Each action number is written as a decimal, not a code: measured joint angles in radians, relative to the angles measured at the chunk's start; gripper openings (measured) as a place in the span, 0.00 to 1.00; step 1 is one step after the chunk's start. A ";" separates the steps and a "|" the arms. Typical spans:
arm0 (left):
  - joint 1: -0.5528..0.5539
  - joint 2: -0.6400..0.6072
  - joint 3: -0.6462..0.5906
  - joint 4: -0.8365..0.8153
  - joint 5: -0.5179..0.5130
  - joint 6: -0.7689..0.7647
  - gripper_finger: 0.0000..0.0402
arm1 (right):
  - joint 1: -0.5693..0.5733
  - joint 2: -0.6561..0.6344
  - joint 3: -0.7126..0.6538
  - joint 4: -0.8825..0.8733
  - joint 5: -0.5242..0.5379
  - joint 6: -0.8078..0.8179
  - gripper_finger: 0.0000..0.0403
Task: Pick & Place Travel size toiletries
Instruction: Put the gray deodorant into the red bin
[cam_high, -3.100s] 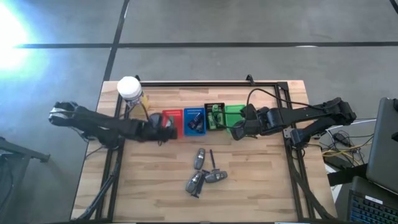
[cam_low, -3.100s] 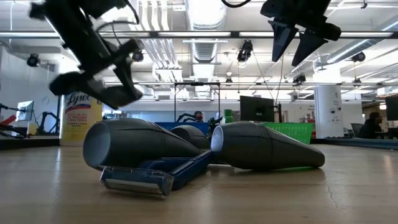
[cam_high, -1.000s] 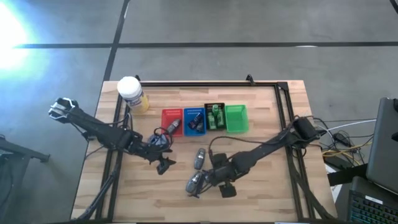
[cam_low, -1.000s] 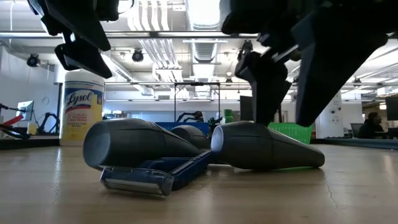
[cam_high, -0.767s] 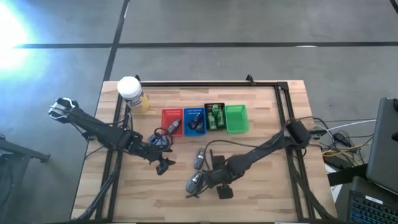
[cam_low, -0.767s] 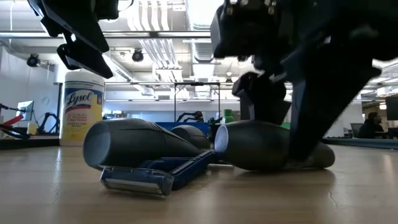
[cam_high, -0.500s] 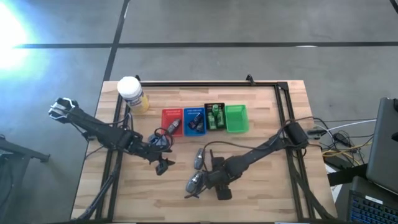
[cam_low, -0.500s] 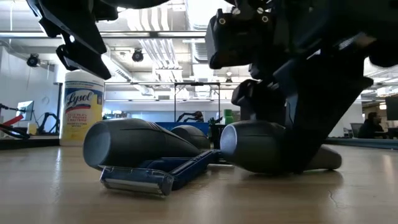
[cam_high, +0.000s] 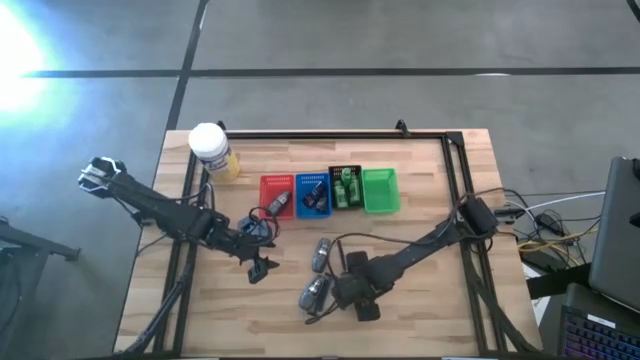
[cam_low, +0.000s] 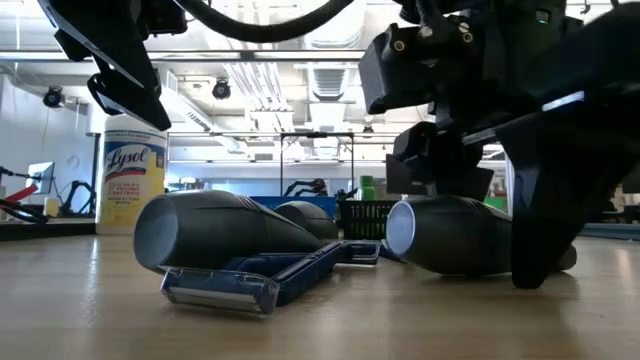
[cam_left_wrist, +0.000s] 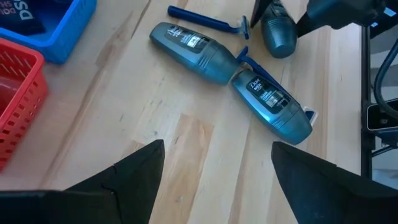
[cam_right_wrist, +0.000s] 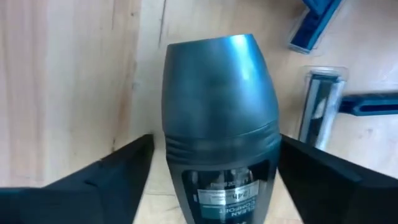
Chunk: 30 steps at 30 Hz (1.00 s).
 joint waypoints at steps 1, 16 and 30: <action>0.000 0.000 0.000 0.000 0.000 -0.006 0.75 | 0.007 0.000 0.000 -0.004 0.008 -0.004 0.85; 0.000 0.000 0.000 0.001 -0.004 -0.025 0.75 | 0.030 -0.004 -0.069 0.031 -0.008 0.036 0.76; -0.010 0.012 0.000 0.021 0.026 0.107 0.75 | 0.013 -0.049 -0.077 0.019 -0.015 0.035 0.48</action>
